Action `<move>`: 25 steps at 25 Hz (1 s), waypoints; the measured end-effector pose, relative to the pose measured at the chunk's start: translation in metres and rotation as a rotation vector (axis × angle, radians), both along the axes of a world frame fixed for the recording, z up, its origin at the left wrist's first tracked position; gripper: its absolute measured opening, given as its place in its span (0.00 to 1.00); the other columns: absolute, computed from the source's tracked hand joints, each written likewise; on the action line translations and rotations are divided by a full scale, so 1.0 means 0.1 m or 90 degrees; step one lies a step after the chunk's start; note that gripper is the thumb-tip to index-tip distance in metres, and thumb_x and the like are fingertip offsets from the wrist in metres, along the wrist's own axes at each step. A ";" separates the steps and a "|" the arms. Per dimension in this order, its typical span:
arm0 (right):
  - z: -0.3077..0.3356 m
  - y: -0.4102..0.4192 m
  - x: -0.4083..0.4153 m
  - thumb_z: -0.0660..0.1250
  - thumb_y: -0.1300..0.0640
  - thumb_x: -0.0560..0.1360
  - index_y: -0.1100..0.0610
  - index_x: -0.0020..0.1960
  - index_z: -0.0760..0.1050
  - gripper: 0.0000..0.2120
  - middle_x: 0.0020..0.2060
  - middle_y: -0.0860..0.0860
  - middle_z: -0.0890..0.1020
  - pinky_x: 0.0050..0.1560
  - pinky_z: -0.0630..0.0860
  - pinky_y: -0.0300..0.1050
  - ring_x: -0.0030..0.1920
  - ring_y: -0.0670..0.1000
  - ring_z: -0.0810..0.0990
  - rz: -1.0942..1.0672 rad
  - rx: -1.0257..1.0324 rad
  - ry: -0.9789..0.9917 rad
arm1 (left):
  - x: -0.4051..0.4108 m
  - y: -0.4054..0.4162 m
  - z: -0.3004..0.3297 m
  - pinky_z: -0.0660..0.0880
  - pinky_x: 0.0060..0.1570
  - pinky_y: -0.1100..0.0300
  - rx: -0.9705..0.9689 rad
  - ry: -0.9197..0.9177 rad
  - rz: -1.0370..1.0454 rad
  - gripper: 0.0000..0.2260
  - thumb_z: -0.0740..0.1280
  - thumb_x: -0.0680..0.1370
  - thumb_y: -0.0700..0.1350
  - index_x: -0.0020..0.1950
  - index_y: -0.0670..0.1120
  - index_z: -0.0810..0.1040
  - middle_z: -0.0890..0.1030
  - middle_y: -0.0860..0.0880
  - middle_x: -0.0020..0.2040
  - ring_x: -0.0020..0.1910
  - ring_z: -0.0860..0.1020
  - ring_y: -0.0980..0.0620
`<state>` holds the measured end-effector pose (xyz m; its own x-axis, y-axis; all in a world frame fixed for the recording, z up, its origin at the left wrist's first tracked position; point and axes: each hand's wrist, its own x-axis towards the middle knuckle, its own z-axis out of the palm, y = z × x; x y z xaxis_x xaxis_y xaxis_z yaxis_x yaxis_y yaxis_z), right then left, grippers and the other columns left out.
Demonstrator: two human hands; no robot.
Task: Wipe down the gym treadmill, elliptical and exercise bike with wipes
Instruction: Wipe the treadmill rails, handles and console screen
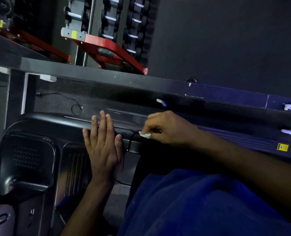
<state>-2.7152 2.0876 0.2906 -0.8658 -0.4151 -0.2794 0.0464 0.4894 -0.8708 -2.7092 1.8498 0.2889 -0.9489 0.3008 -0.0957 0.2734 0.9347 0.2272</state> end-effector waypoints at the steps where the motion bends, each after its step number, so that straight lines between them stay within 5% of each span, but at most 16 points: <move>1: 0.02 0.15 0.10 0.73 0.57 0.75 0.55 0.46 0.84 0.03 0.41 0.45 0.82 0.44 0.71 0.31 0.40 0.37 0.77 0.006 -0.002 -0.006 | 0.00 0.00 -0.01 0.40 0.80 0.44 -0.001 0.003 0.001 0.27 0.47 0.85 0.52 0.82 0.41 0.58 0.55 0.45 0.83 0.83 0.48 0.48; 7: 0.13 1.15 0.80 0.77 0.59 0.72 0.50 0.44 0.85 0.05 0.39 0.43 0.84 0.45 0.79 0.45 0.41 0.42 0.82 -0.067 0.145 -0.183 | 0.02 0.01 -0.01 0.40 0.80 0.43 0.015 0.010 0.001 0.27 0.45 0.85 0.53 0.82 0.41 0.58 0.56 0.45 0.83 0.83 0.48 0.48; 13: -0.11 0.26 0.20 0.71 0.53 0.72 0.49 0.38 0.78 0.04 0.38 0.42 0.81 0.60 0.78 0.53 0.43 0.47 0.82 -0.052 0.136 -0.125 | 0.02 -0.02 -0.02 0.40 0.80 0.44 0.018 0.029 -0.011 0.27 0.45 0.86 0.53 0.82 0.41 0.58 0.56 0.45 0.83 0.83 0.49 0.47; 17: 0.18 0.16 0.19 0.70 0.56 0.73 0.49 0.45 0.84 0.05 0.40 0.41 0.82 0.49 0.79 0.46 0.42 0.41 0.80 -0.052 0.072 -0.033 | 0.05 0.00 0.00 0.39 0.80 0.48 0.015 0.040 -0.012 0.26 0.45 0.86 0.53 0.82 0.42 0.58 0.56 0.46 0.83 0.83 0.48 0.49; 20: 0.42 0.53 0.54 0.71 0.53 0.73 0.47 0.46 0.85 0.05 0.36 0.34 0.77 0.43 0.70 0.30 0.39 0.35 0.77 -0.003 0.067 0.013 | 0.09 -0.01 0.03 0.39 0.80 0.51 0.050 0.007 0.019 0.27 0.46 0.86 0.56 0.82 0.45 0.58 0.57 0.48 0.83 0.82 0.47 0.54; 23: 0.56 0.78 0.90 0.67 0.46 0.71 0.46 0.46 0.85 0.09 0.35 0.32 0.77 0.52 0.70 0.30 0.39 0.34 0.78 -0.006 0.045 0.017 | 0.32 0.15 0.18 0.43 0.80 0.51 0.176 -0.047 0.066 0.26 0.51 0.85 0.57 0.82 0.48 0.60 0.56 0.53 0.82 0.82 0.49 0.59; 25: 0.63 0.90 1.09 0.70 0.52 0.73 0.49 0.45 0.85 0.05 0.33 0.33 0.79 0.54 0.74 0.34 0.36 0.35 0.79 -0.037 -0.001 0.010 | 0.60 0.36 0.29 0.48 0.79 0.48 0.191 -0.029 0.049 0.26 0.53 0.84 0.58 0.80 0.49 0.64 0.59 0.53 0.81 0.81 0.55 0.55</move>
<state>-2.6060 2.1781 0.3533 -0.8927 -0.3639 -0.2657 0.0618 0.4853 -0.8722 -2.6490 1.8856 0.3180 -0.9667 0.2496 -0.0569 0.1875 0.8416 0.5065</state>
